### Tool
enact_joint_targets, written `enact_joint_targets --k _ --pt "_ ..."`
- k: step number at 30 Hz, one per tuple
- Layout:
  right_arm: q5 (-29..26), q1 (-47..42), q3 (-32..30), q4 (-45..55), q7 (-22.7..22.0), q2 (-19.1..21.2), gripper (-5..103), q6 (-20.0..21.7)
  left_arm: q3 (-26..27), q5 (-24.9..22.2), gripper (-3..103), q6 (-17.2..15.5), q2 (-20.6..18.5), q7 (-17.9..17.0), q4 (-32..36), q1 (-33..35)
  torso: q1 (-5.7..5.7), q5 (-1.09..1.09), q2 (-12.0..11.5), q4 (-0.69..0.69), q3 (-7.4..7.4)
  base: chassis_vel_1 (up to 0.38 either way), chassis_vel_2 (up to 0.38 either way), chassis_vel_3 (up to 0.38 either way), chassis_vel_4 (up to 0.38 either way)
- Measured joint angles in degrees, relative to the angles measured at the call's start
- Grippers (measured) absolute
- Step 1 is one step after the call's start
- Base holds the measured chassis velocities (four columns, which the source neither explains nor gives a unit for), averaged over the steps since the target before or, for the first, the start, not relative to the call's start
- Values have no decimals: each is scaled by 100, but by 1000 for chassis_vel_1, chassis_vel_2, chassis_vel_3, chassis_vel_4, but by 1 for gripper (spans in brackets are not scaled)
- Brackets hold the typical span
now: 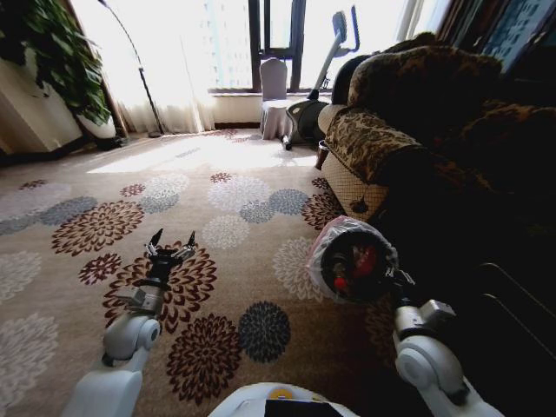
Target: Pick up the trash from the ground and place it into the trash bin.
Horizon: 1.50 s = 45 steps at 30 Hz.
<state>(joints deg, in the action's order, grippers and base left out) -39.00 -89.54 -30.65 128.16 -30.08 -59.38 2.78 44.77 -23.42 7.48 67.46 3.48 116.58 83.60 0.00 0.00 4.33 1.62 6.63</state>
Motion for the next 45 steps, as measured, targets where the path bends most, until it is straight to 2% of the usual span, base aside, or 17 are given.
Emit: enact_joint_targets --k 35,45 --pt "0 0 -1 0 0 0 0 0 0 0 100 0 0 0 0 0 0 0 0 0 0 0 0 0 0" --pt "0 0 0 0 0 0 0 0 0 0 100 0 0 0 0 -1 0 0 0 0 0 111 -110 -121 120"
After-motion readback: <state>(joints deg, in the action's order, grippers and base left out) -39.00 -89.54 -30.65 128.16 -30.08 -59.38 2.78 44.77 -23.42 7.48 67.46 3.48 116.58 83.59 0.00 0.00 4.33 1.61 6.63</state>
